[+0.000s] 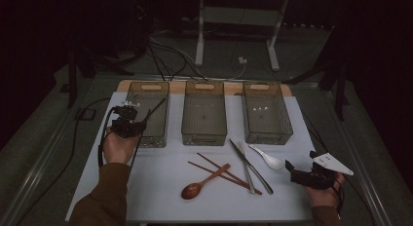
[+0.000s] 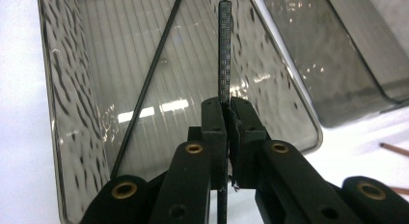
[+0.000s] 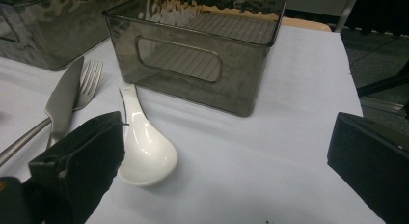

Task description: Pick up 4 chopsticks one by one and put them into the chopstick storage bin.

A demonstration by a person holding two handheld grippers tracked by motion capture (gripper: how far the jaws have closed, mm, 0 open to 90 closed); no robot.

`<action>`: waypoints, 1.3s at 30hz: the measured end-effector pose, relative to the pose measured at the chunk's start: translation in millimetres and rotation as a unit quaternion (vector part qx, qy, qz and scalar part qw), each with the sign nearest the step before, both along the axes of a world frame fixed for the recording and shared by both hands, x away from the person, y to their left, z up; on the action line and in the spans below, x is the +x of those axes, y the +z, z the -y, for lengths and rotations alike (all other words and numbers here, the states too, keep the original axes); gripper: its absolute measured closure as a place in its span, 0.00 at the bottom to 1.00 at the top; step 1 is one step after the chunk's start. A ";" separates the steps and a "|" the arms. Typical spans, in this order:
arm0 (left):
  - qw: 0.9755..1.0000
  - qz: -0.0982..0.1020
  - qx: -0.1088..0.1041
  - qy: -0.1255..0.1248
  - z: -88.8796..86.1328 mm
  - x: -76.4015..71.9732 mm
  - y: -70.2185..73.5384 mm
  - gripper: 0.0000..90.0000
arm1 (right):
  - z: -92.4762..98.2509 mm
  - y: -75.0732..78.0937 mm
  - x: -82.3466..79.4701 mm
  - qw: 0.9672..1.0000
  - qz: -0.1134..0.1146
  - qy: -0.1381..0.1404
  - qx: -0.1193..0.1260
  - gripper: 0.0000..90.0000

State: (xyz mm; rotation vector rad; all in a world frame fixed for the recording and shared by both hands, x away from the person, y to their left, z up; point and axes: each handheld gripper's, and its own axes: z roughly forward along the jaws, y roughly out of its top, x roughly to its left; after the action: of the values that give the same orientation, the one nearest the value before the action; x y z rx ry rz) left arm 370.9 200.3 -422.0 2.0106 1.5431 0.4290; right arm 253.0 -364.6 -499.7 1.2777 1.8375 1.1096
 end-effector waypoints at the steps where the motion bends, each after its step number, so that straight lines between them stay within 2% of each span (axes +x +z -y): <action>1: 1.000 0.000 0.000 0.000 -0.2 1.3 0.9 0.97 | 0.0 0.1 0.0 1.000 0.000 0.000 0.000 0.00; 10: 1.000 0.002 -0.008 -0.006 1.0 10.9 10.0 0.97 | 0.3 0.2 0.1 1.000 0.000 0.000 0.000 0.00; 24: 1.000 -0.004 -0.010 -0.011 4.0 40.0 23.9 0.97 | 0.0 0.2 0.5 1.000 0.001 0.001 -0.001 0.00; 30: 1.000 -0.004 -0.004 -0.014 8.6 53.0 29.6 0.97 | -0.3 0.1 0.8 1.000 0.000 0.002 -0.001 0.00; 39: 1.000 -0.012 -0.010 -0.007 10.2 72.6 30.4 0.97 | 0.4 0.0 1.2 1.000 0.001 0.002 -0.001 0.00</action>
State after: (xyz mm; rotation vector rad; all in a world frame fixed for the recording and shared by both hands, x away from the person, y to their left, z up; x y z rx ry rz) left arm 443.5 190.1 -391.6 2.0170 1.5408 0.3822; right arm 254.2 -365.0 -499.8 1.2726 1.8404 1.1111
